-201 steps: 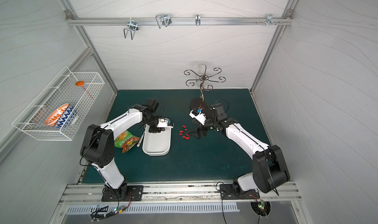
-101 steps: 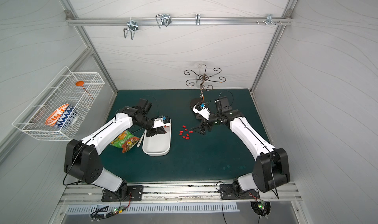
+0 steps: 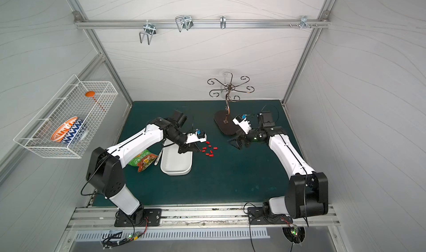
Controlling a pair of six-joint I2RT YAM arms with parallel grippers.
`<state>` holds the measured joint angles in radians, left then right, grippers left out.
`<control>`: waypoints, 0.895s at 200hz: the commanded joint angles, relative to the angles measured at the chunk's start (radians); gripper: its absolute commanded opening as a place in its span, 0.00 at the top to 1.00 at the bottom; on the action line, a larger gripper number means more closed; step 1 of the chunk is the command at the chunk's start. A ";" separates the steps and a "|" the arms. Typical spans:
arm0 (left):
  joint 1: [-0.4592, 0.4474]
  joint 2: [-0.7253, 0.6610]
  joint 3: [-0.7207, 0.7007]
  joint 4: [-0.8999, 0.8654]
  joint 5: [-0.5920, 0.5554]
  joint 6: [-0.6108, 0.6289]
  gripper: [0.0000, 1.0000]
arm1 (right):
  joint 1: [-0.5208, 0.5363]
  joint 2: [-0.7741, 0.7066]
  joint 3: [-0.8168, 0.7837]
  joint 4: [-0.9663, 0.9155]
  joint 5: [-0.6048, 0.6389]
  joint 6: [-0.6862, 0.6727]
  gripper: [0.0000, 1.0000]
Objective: Take the screw protection sleeves out of the storage box
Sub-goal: Place the screw protection sleeve at the center of the board.
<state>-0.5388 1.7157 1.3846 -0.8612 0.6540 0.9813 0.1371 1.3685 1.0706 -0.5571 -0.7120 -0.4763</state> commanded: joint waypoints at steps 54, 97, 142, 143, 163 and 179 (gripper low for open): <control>-0.135 0.289 0.211 0.130 -0.220 -0.056 1.00 | -0.137 -0.033 0.009 0.038 0.188 0.117 0.01; -0.160 0.440 0.341 0.134 -0.273 -0.098 0.95 | -0.139 -0.029 0.009 0.037 0.196 0.121 0.01; -0.164 0.508 0.399 0.114 -0.297 -0.083 0.86 | -0.139 -0.016 0.005 0.040 0.181 0.125 0.01; -0.164 0.509 0.399 0.113 -0.297 -0.083 0.86 | -0.139 -0.015 0.004 0.042 0.181 0.125 0.01; -0.164 0.515 0.398 0.111 -0.319 -0.067 0.83 | -0.139 -0.007 0.002 0.047 0.180 0.125 0.01; -0.164 0.513 0.398 0.104 -0.327 -0.063 0.81 | -0.139 0.000 0.005 0.043 0.173 0.125 0.01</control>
<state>-0.6987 2.2116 1.7397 -0.7433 0.3500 0.9051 0.0021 1.3586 1.0706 -0.5228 -0.5201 -0.3630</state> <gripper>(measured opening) 0.177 0.989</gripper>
